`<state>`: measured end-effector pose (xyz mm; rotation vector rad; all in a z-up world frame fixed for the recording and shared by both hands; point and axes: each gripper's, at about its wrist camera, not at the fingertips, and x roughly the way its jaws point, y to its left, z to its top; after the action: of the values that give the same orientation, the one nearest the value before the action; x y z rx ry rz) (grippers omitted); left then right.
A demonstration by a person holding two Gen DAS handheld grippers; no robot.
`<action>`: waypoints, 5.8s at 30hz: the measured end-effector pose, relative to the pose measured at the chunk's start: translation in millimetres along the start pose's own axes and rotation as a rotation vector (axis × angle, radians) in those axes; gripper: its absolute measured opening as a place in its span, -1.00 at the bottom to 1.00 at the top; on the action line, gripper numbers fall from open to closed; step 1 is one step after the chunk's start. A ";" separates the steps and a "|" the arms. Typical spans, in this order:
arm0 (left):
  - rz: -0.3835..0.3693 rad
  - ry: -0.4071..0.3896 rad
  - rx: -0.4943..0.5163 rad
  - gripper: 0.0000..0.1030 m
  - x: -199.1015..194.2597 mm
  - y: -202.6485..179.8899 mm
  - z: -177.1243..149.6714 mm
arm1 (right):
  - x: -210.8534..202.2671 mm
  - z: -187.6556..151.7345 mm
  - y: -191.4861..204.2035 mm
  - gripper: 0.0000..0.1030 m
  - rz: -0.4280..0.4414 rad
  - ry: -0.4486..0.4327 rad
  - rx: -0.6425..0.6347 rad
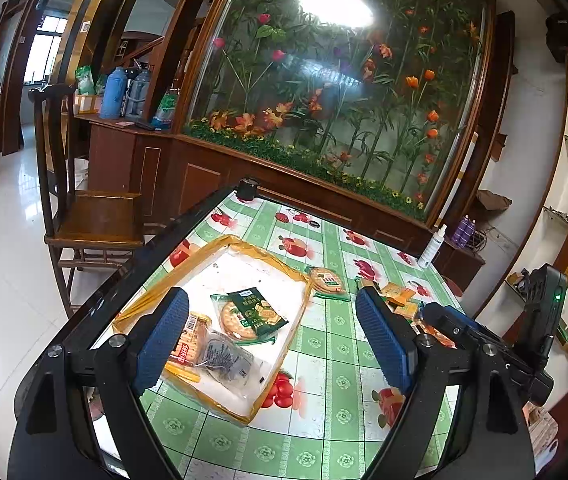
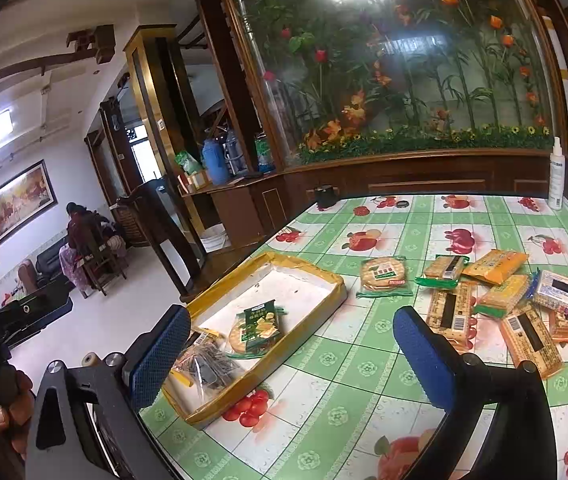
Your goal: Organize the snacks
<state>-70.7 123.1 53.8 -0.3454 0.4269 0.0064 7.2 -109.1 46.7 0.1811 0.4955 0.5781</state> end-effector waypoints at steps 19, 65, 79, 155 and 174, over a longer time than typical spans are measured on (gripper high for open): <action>-0.019 0.013 0.027 0.67 -0.5 -9.3 7.8 | 6.3 -1.5 -3.3 0.98 0.006 0.023 0.010; -0.062 0.082 -0.010 0.67 28.4 2.2 -2.3 | 16.9 -7.9 -34.8 0.98 -0.051 0.054 0.064; -0.074 0.164 -0.007 0.67 81.2 -18.7 -12.0 | 25.1 -15.7 -59.8 0.98 -0.128 0.107 0.021; -0.031 0.320 0.362 0.47 213.0 -164.0 -58.8 | 2.0 -43.7 -216.0 0.12 -0.142 0.242 0.272; 0.077 0.238 0.282 0.48 125.4 -97.7 -53.4 | -9.4 -33.3 -107.1 0.11 -0.025 0.206 0.121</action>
<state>29.5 5.3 -10.8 -0.0509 0.6683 -0.0200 35.1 -201.9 -10.4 0.2313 0.7323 0.5453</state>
